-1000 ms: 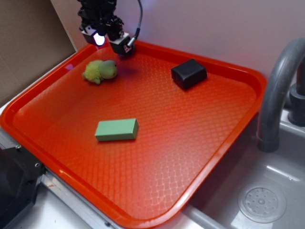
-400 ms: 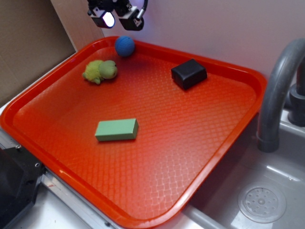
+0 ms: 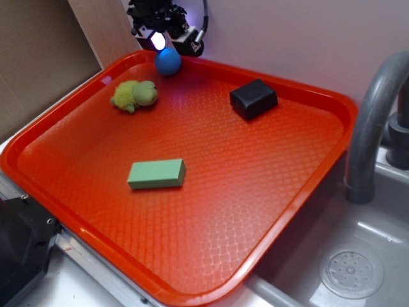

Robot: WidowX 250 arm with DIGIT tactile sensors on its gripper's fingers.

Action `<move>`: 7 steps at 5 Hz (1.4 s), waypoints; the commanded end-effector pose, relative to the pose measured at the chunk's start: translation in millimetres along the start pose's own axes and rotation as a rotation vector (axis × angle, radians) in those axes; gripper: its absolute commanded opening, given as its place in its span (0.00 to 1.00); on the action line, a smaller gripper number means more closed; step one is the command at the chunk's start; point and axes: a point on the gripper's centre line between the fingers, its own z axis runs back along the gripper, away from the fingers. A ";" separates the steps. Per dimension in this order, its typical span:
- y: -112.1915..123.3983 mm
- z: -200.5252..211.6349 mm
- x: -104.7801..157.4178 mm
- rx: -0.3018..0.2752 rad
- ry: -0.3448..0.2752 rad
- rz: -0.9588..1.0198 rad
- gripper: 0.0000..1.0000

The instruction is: Grab the blue ball.

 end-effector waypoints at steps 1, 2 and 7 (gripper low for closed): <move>7.5 13.6 23.5 0.054 -0.071 -0.072 0.71; 9.8 13.9 23.8 0.081 -0.061 -0.081 0.00; 7.0 33.6 10.8 0.176 0.021 -0.115 1.00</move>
